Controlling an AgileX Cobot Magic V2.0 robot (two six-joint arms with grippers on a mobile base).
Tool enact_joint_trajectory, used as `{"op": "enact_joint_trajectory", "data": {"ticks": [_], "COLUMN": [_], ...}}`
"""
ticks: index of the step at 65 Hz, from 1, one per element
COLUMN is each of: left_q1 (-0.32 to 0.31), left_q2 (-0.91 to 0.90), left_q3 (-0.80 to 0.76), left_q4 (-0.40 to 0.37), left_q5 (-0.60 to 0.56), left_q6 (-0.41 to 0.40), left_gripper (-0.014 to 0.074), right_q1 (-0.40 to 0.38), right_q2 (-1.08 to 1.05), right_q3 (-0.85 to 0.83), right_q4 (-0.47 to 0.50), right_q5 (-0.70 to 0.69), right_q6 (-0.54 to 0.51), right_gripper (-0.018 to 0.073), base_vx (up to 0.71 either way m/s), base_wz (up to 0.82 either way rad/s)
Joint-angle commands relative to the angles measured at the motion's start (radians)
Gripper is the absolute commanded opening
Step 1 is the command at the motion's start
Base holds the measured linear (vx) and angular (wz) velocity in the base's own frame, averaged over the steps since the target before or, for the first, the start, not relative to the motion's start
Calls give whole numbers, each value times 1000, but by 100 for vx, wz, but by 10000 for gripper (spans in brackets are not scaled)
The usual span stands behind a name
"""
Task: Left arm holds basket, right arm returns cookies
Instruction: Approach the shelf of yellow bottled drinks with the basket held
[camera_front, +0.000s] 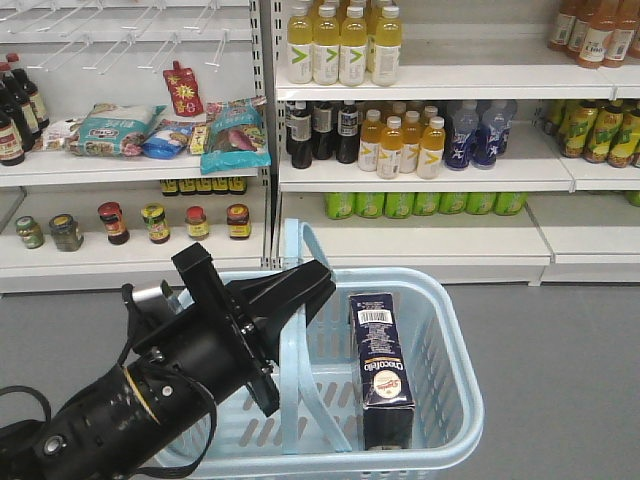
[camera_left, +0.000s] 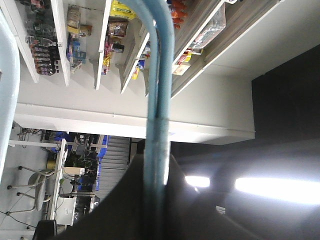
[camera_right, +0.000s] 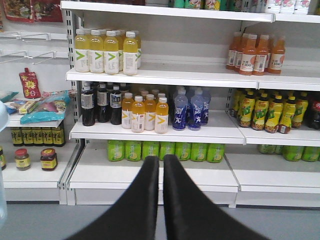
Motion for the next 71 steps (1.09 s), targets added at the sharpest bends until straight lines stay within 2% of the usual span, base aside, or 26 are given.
{"op": "enact_joint_trajectory", "data": {"ticks": [1, 71], "left_q1": [-6, -6], "left_q2": [-40, -40], "left_q3": [-27, -27], "left_q4": [-16, -16], "left_q5": [-255, -255], "left_q6": [-1, -1], "left_gripper": [-3, -3], "right_q1": [-4, -4], "right_q2": [-6, -6], "right_q3": [17, 17], "right_q4": [-5, -5], "right_q5": [-76, -76], "right_q6": [-6, -6], "right_gripper": [-6, -6], "base_vx": [48, 40], "base_wz": [-4, 2]}}
